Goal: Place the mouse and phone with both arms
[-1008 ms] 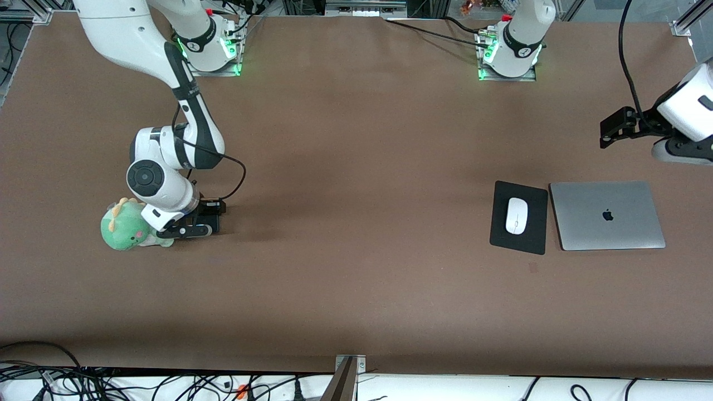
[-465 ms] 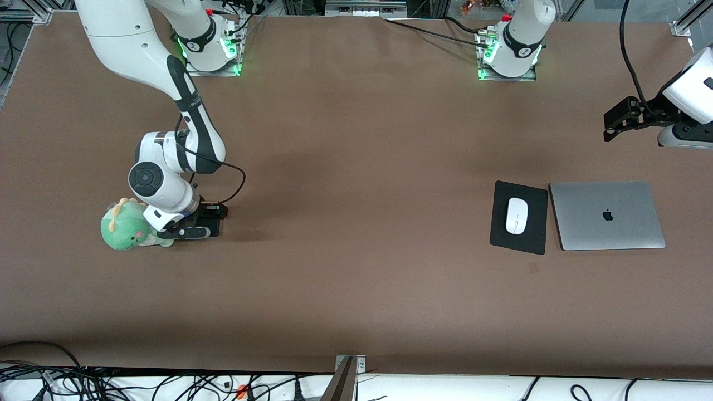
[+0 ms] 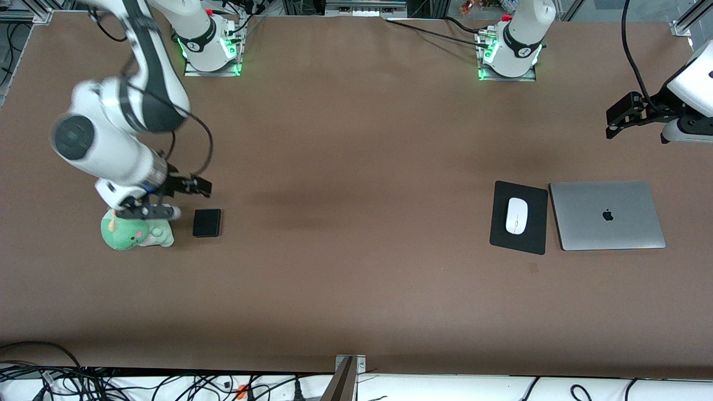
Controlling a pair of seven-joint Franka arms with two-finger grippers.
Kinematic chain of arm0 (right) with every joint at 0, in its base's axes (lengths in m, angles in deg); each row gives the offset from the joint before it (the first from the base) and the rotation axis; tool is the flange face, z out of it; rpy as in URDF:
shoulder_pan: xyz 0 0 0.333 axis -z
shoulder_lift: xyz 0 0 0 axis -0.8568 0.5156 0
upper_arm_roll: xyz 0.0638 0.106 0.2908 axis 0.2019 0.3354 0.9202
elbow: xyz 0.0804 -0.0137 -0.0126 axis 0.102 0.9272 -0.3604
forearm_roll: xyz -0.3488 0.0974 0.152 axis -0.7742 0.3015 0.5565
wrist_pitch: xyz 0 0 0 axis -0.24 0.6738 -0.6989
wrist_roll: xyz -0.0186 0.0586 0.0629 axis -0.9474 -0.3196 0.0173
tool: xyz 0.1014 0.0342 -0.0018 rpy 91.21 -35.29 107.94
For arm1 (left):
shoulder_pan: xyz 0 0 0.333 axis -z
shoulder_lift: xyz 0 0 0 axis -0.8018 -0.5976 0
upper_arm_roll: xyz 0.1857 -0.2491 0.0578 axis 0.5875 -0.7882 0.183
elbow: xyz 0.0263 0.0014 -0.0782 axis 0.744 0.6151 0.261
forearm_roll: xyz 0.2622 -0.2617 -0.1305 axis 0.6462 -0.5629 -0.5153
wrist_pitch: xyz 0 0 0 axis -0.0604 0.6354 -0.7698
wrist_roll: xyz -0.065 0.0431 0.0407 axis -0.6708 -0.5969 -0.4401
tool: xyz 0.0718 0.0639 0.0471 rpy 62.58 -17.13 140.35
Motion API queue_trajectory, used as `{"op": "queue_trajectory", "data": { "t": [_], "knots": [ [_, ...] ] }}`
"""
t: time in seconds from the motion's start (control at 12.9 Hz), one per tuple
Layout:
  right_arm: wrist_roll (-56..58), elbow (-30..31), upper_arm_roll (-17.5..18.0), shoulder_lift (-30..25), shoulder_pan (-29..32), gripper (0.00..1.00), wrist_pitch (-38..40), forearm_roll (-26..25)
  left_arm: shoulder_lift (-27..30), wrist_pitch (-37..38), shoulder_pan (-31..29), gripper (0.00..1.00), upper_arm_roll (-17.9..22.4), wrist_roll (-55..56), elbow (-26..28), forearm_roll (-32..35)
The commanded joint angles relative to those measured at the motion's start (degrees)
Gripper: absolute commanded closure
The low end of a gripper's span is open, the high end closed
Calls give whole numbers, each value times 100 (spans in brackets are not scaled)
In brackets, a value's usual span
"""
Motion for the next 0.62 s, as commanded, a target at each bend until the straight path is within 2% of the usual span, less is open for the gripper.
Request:
{"op": "queue_trajectory", "data": {
  "t": [0.0,0.23,0.54],
  "knots": [
    [-75,-273,-98,-765,31,0,1189,-148,149,-67,68,0,72,17,124,-67],
    [48,-389,-107,-1276,40,0,1702,-543,149,-32,60,0,72,17,89,-67],
    [426,-485,-125,-1392,153,0,1870,-650,149,-14,33,0,55,17,71,-32]
  ]
}}
